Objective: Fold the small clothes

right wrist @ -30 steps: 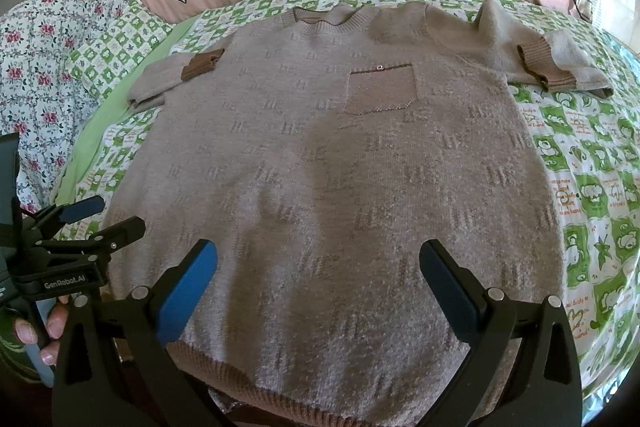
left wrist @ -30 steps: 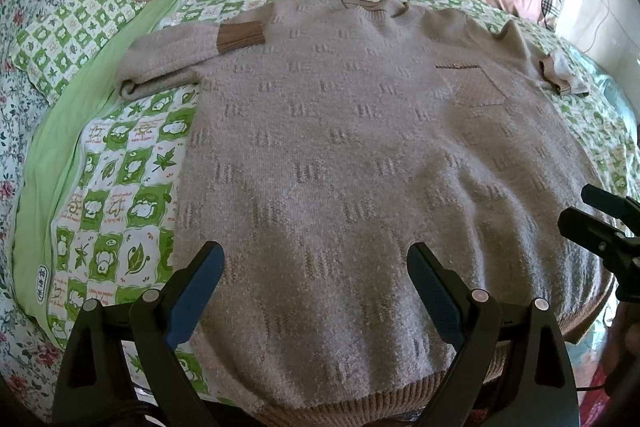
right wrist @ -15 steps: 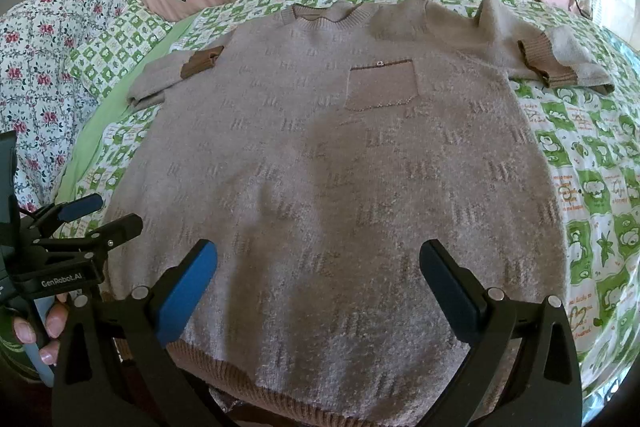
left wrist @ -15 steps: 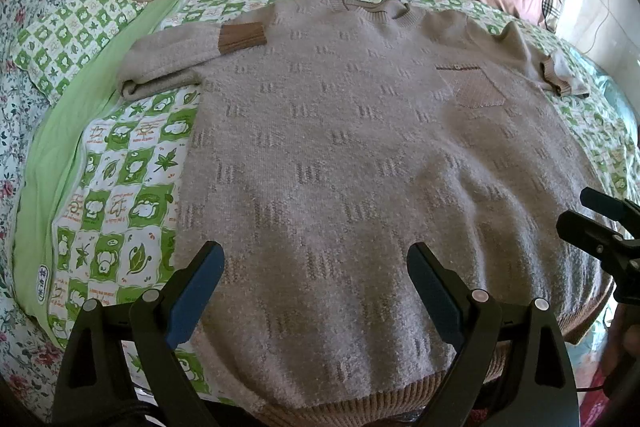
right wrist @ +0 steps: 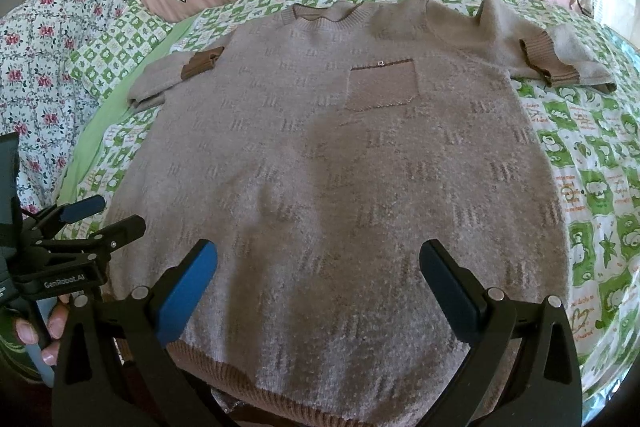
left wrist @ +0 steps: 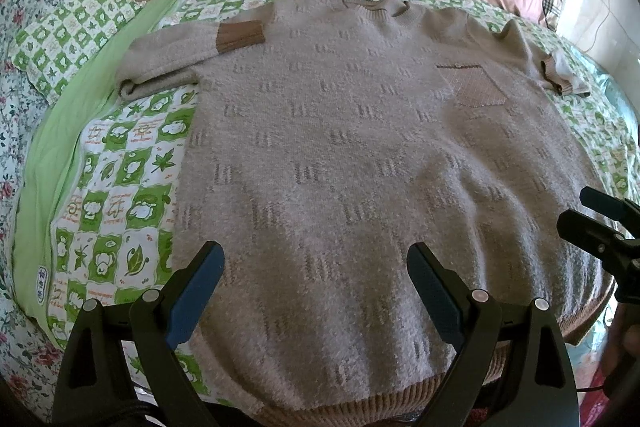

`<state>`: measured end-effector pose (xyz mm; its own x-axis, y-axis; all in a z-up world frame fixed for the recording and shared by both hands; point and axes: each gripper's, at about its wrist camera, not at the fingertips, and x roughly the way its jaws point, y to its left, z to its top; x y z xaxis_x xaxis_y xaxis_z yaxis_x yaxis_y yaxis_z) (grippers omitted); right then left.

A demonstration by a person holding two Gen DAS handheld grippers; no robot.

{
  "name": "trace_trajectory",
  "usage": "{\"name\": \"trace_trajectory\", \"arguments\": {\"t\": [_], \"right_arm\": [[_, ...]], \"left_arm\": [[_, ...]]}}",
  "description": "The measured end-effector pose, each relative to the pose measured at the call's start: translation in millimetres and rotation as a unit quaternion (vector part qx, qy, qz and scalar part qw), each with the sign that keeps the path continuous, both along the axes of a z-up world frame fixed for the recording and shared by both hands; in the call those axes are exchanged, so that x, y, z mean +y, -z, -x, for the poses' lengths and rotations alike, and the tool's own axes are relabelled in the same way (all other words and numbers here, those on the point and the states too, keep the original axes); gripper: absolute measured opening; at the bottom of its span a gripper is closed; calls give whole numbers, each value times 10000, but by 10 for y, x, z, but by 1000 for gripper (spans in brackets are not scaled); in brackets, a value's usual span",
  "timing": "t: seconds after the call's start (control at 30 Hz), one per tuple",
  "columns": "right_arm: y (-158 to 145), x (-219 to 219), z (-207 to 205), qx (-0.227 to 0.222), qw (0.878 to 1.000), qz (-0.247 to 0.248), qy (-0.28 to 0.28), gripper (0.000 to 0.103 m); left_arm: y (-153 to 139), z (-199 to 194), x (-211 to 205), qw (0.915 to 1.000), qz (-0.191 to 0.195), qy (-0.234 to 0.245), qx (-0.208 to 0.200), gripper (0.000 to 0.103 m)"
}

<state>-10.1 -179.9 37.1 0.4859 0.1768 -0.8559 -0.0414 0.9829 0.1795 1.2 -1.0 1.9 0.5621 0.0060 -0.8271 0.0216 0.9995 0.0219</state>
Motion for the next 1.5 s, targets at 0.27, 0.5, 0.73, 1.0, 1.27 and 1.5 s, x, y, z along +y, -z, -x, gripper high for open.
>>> {"name": "trace_trajectory", "arguments": {"t": [0.27, 0.5, 0.73, 1.0, 1.27, 1.5], "right_arm": [[16, -44, -35, 68, 9999, -59, 49, 101], [9, -301, -123, 4, 9994, -128, 334, 101], [-52, -758, -332, -87, 9970, -164, 752, 101], [-231, -1433, -809, -686, 9915, 428, 1021, 101], [71, -2019, -1575, -438, 9893, 777, 1153, 89], [450, -2273, -1832, 33, 9846, 1196, 1274, 49]], "left_arm": [[12, -53, -30, 10000, -31, 42, -18, 93], [-12, -222, 21, 9998, -120, 0, -130, 93], [-43, -528, 99, 9998, -193, -94, -41, 94], [-202, -1002, 152, 9991, -234, -165, -314, 94], [-145, -1411, 180, 9994, -233, -246, -77, 94], [14, -1508, 171, 9995, -213, -197, 147, 94]]}}
